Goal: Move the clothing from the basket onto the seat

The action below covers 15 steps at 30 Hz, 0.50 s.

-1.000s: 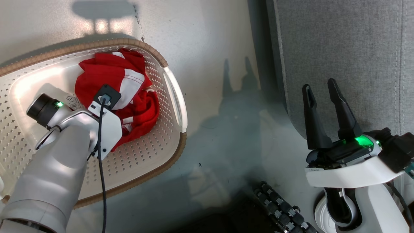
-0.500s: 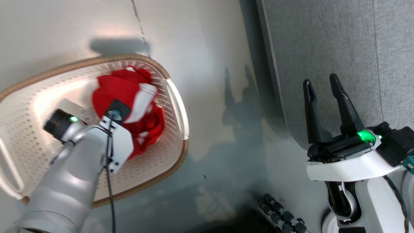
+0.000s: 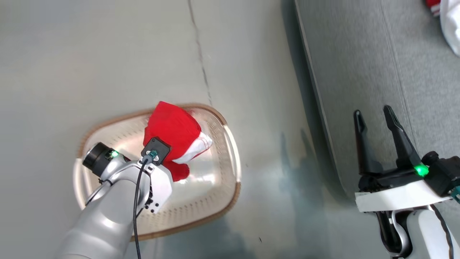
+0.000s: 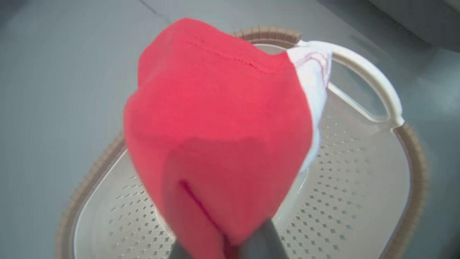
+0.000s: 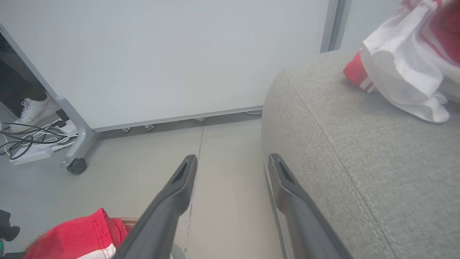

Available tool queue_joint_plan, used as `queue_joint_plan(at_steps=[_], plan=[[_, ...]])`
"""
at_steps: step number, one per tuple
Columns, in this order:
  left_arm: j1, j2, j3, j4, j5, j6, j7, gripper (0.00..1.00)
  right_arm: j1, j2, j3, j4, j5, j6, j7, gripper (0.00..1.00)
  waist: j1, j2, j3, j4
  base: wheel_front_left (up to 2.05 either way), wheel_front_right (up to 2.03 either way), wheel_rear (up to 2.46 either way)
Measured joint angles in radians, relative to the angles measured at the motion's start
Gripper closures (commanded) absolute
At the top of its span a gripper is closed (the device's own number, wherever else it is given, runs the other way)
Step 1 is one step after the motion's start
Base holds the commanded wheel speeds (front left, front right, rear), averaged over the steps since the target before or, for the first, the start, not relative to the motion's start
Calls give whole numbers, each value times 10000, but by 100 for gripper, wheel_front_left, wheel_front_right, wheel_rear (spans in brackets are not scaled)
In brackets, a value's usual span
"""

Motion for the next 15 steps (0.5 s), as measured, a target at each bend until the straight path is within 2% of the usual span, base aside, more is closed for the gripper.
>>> queue_joint_plan(at_steps=[8, 15], plan=[[724, -144, 441, -1390, -784, 111, -213, 100, 564, -245, -207, 384, 94, 0, 2, 0, 0, 0, -1955, 809, 0, 0, 0], [2037, 163, 1381, -4416, -1189, 368, -224, 100, 1180, -374, -192, 518, 194, 0, 0, 0, 0, 0, -3750, 1453, 0, 0, 0]])
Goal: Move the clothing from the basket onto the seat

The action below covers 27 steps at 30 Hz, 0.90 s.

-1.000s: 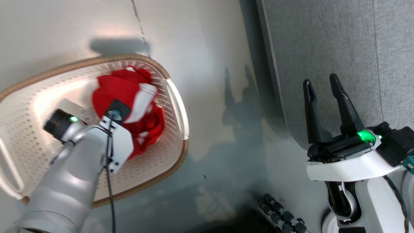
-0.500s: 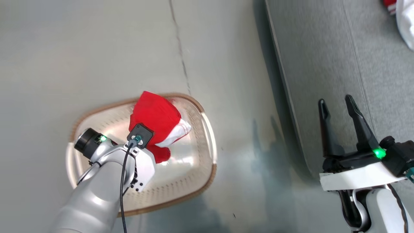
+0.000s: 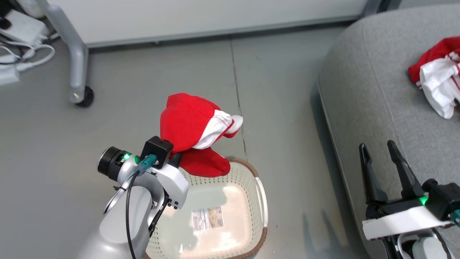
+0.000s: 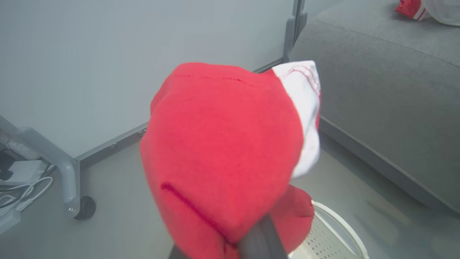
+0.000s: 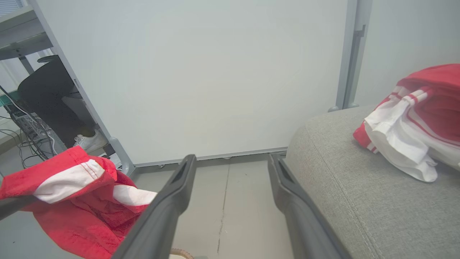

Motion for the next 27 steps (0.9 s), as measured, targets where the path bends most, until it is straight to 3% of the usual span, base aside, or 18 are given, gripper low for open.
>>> queue_joint_plan(at_steps=[7, 14, 27], plan=[[1137, 44, 1045, -2479, -71, 247, 2, 100, 533, -58, 29, 69, 67, 0, 0, 0, 0, 0, -1206, 392, 0, 0, 0], [2087, -73, 2146, -5137, 40, 224, -2, 100, 873, -50, 86, 58, 134, 0, 0, 0, 0, 0, -2092, 556, 0, 0, 0], [2655, -341, 3509, -8798, -244, -19, -17, 100, 1151, -56, 165, 81, 178, 0, 0, 0, 0, 0, -2497, 447, 0, 0, 0]])
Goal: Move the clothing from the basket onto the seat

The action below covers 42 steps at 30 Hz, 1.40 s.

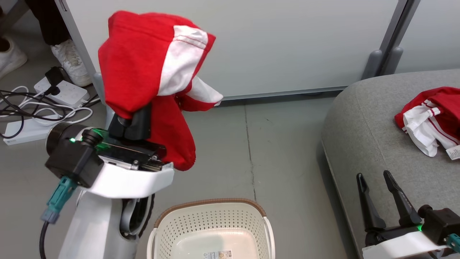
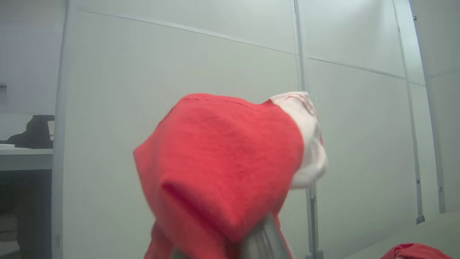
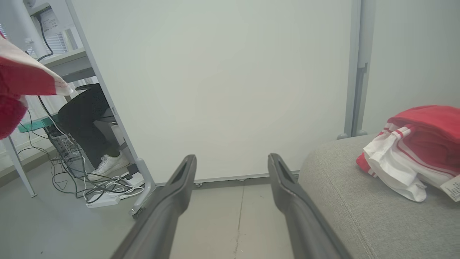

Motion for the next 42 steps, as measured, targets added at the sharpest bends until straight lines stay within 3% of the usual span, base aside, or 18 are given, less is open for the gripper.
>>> queue_joint_plan(at_steps=[8, 14, 18, 42], plan=[[141, -19, -1453, -1070, -748, -36, -2, 100, -8, 12, -65, 25, -42, 0, 0, 0, 0, 0, -39, -121, 0, 0, 0], [142, -23, -2989, -947, -903, -259, 0, 100, -34, 31, -2, 25, -81, 0, 0, 0, 0, 0, 16, -243, 0, 0, 0], [189, -27, -3469, -817, -1097, -261, 0, 100, -50, 42, -2, 33, -81, 0, 0, 0, 0, 0, 57, -382, 0, 0, 0], [197, -25, -3302, -589, -1187, -163, 0, 100, -167, -25, -71, 4, -113, 0, 0, 0, 0, 0, 142, -543, 0, 0, 0]])
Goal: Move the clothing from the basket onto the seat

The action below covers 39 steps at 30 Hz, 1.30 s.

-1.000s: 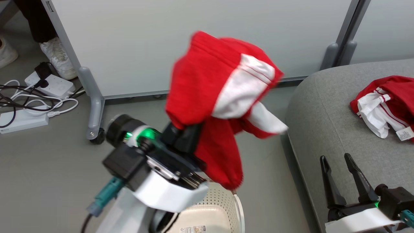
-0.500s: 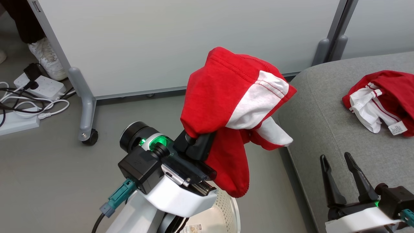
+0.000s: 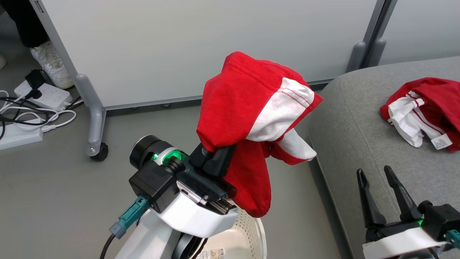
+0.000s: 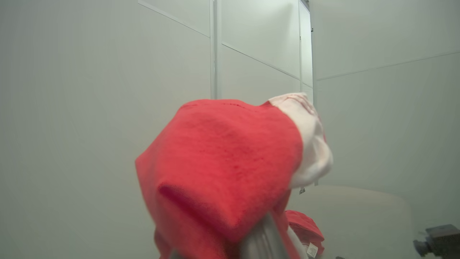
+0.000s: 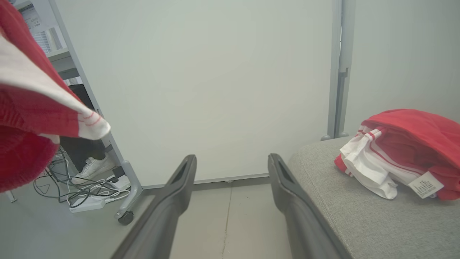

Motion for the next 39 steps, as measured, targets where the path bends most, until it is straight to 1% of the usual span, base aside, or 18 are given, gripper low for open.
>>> queue_joint_plan(at_steps=[3, 7, 10, 15, 18, 20, 26, 31, 35, 37, 39], plan=[[14, -2, 27, 100, 8, -2, 0, 100, -40, -198, 247, -117, -180, 0, 0, 0, 0, 0, 22, -15, 0, 0, 0], [39, 0, 38, 188, 35, -15, 0, 100, -85, -587, 976, -472, -314, 0, 2, 0, 0, 0, 73, -30, 0, 0, 0], [40, 0, 31, 230, 63, -59, 0, 100, -137, -1231, 1848, -911, -596, 0, 2, 0, 0, 0, 112, -11, 0, 0, 0], [41, 8, -2, 355, 107, -102, 0, 100, -348, -2084, 3122, -2104, -652, 0, -2, 0, 0, 0, 168, 57, 0, 0, 0], [41, -2, -71, 410, 125, -174, 0, 100, -456, -2476, 3593, -2566, -637, 0, 0, 0, 0, 0, 209, 131, 0, 0, 0], [41, 2, -79, 437, 169, -178, 0, 100, -574, -2569, 3678, -2734, -571, 0, 0, 0, 0, 0, 221, 161, 0, 0, 0], [39, 2, -370, 614, 105, -278, 0, 100, -1030, -2750, 3965, -2775, -454, 0, 0, 0, 0, 0, 275, 238, 0, 0, 0], [31, 2, -819, 786, 98, -408, 0, 100, -1528, -2928, 4370, -2395, -581, 0, 0, 0, 0, 0, 281, 291, 0, 0, 0], [19, 0, -1396, 941, 123, -485, 0, 100, -1924, -3135, 4652, -2084, -537, 0, 0, 0, 0, 0, 317, 350, 0, 0, 0], [-33, 0, -1705, 1108, 174, -487, 0, 100, -2187, -3327, 4970, -1925, -550, 0, 0, 0, 0, 0, 357, 400, 0, 0, 0], [-92, 15, -2226, 1243, 182, -491, 0, 100, -2442, -3459, 5315, -1751, -506, 0, 0, 0, 0, 0, 353, 452, 0, 0, 0]])
